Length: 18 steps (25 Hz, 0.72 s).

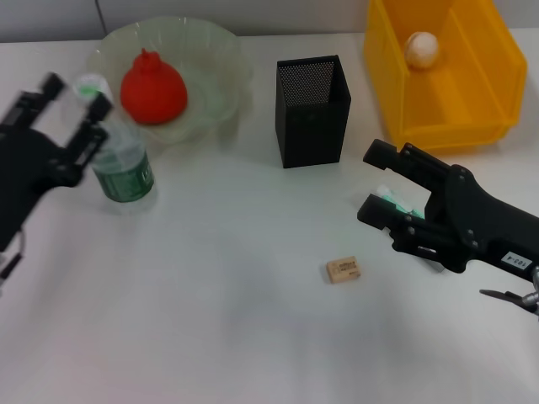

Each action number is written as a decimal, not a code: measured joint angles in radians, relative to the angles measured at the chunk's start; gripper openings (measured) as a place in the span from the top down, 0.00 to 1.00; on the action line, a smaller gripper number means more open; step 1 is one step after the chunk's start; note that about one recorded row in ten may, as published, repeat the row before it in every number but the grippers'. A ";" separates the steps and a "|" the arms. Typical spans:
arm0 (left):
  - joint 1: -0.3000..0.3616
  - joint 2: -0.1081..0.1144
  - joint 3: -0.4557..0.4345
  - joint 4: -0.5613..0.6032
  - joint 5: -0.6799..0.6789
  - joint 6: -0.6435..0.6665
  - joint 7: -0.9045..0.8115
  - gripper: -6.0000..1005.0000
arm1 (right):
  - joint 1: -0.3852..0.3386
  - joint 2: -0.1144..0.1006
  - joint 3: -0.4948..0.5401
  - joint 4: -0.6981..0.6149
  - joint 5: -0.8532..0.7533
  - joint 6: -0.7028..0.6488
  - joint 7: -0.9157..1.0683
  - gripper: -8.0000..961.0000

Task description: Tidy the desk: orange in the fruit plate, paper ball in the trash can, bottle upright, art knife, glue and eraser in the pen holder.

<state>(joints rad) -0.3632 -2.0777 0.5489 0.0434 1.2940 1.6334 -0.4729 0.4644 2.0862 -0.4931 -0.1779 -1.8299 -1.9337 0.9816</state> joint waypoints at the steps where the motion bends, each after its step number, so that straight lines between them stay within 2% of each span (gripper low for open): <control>1: 0.019 0.003 -0.030 0.005 0.000 0.049 0.000 0.50 | 0.001 0.000 0.000 0.000 0.000 0.000 0.000 0.13; 3: 0.049 0.007 -0.057 0.025 0.000 0.124 -0.008 0.42 | 0.003 0.000 0.000 -0.006 0.000 0.001 0.000 0.13; 6: 0.083 0.010 -0.058 0.064 0.002 0.161 -0.050 0.30 | -0.003 -0.004 0.002 -0.058 0.000 -0.014 0.002 0.13; 8: 0.097 0.011 -0.055 0.089 0.007 0.171 -0.079 0.29 | -0.016 -0.007 0.012 -0.131 0.002 -0.040 0.038 0.13; 9: 0.131 0.021 -0.015 0.201 0.063 0.183 -0.183 0.29 | -0.024 -0.008 0.018 -0.191 0.005 -0.052 0.074 0.13; 10: 0.134 0.023 -0.009 0.212 0.075 0.184 -0.195 0.29 | -0.033 -0.009 0.020 -0.255 0.006 -0.062 0.118 0.13; 13: 0.146 0.055 0.064 0.338 0.191 0.189 -0.330 0.29 | -0.046 -0.009 0.014 -0.510 -0.004 -0.062 0.297 0.13; 18: 0.085 0.116 0.101 0.403 0.418 0.189 -0.515 0.29 | -0.021 -0.009 -0.063 -1.012 -0.153 -0.053 0.764 0.13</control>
<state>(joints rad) -0.2786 -1.9614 0.6503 0.4466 1.7124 1.8220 -0.9882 0.4436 2.0771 -0.5565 -1.1899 -1.9828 -1.9866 1.7453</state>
